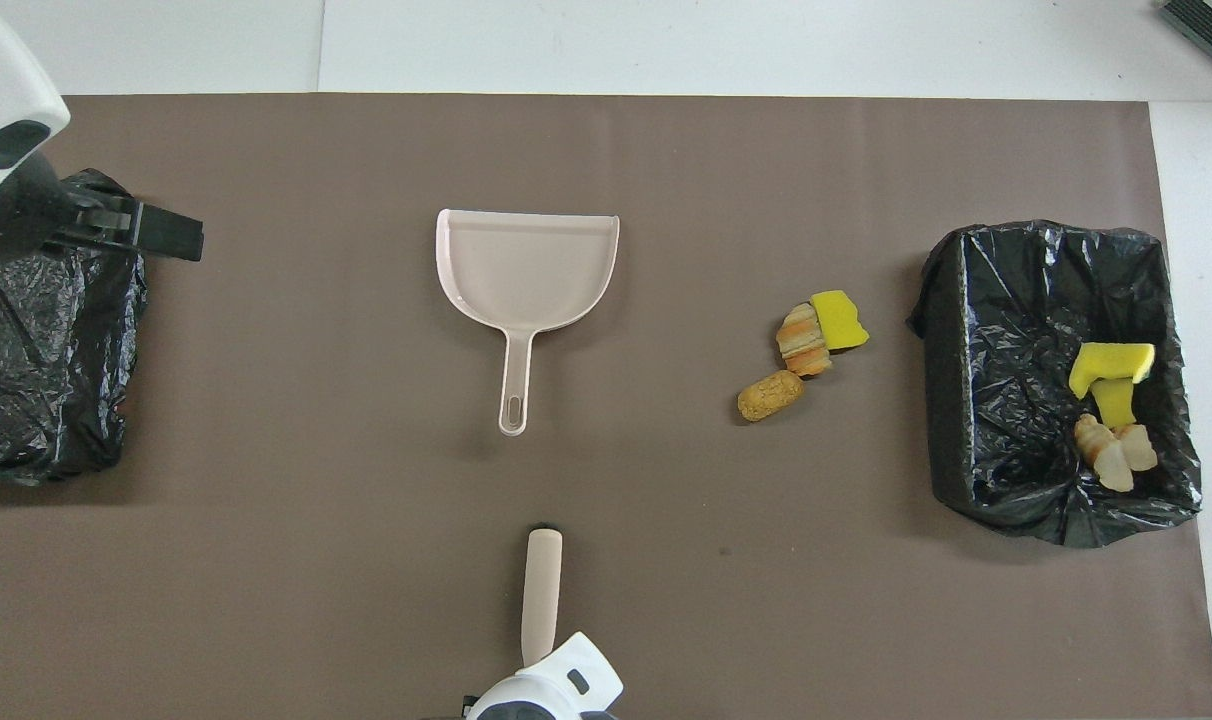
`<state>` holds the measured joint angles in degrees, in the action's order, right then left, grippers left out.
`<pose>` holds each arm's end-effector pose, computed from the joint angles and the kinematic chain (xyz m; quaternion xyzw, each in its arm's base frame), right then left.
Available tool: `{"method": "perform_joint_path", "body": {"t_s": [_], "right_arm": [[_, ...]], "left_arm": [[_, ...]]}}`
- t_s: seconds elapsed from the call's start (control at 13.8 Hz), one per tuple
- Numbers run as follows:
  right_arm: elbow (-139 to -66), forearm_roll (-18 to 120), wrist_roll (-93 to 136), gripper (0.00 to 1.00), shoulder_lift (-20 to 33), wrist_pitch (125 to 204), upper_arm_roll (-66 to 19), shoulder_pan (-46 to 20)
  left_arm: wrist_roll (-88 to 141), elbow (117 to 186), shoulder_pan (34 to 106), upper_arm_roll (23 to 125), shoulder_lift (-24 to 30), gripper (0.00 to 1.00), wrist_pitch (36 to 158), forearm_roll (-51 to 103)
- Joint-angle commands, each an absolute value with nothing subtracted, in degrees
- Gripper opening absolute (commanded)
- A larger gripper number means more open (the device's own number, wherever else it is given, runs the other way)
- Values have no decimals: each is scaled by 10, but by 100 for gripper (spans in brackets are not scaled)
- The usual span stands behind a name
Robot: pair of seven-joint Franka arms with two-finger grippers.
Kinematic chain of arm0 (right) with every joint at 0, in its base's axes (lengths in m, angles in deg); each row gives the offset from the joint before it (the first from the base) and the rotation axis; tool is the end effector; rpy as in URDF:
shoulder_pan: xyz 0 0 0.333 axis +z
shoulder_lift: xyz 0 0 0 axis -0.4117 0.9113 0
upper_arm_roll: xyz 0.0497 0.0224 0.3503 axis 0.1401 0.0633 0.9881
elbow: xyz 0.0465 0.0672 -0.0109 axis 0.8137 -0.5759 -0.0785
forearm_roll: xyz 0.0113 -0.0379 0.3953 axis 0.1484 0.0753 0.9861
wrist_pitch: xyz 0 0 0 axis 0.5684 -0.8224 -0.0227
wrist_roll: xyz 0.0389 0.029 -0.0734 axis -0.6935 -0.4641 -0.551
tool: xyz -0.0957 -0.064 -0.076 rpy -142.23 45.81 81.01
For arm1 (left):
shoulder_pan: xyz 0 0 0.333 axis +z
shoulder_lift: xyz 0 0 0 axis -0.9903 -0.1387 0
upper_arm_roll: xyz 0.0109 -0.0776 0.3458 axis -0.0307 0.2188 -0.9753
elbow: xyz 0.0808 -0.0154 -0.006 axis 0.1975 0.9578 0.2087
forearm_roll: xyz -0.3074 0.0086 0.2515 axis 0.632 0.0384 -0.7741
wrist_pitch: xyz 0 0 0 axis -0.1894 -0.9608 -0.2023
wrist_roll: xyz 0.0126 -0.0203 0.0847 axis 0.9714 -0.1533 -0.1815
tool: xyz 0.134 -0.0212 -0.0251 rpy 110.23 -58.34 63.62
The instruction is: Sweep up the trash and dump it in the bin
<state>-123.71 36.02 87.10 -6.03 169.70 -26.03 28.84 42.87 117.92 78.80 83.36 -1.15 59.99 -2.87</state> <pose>0.2701 0.4640 0.3702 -0.9895 0.0790 0.1184 0.0261 0.6481 -0.1553 0.6263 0.9844 -0.1417 0.1038 0.0088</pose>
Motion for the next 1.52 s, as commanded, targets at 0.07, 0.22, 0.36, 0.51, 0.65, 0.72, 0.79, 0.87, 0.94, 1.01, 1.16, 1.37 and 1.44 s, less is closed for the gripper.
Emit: {"method": "perform_joint_path", "body": {"t_s": [0.07,0.22,0.36,0.51,0.65,0.72,0.79,0.87,0.94,1.01,1.16,1.37,1.44], "right_arm": [[-1221,347,815,0,-153,1571,-261,183],[-1186,292,776,0,-154,1487,-260,129],[-1186,207,693,0,-145,1467,-260,75],[-1184,149,580,0,-127,1458,-260,2],[-1182,65,540,0,-96,1459,-259,-36],[-1179,47,532,0,-82,1465,-259,-47],[-1170,24,515,0,-65,1473,-261,-54],[-1163,-11,494,0,-52,1476,-260,-73],[-1147,-26,472,0,-40,1477,-260,-99],[-1135,-34,455,0,-19,1480,-260,-105],[-1115,-58,453,0,11,1497,-260,-108],[-1122,-32,454,0,30,1513,-258,-105],[-1123,-7,451,0,27,1500,-258,-98]], "left_arm": [[393,1154,788,866,-62,100,629,-55],[356,1165,785,895,-91,100,667,-74],[321,1186,783,938,-114,100,687,-132],[292,1246,778,962,-119,100,727,-150],[263,1293,778,984,-118,100,743,-149],[230,1320,778,993,-116,100,762,-148],[208,1357,780,1002,-109,100,786,-147],[198,1391,781,1007,-96,100,803,-146],[187,1419,780,1010,-91,100,820,-146],[179,1442,780,1018,-89,100,839,-146],[174,1460,780,1018,-89,100,858,-146],[150,1460,780,1019,-96,87,863,-146],[151,1460,782,1019,-96,74,863,-146]]}}
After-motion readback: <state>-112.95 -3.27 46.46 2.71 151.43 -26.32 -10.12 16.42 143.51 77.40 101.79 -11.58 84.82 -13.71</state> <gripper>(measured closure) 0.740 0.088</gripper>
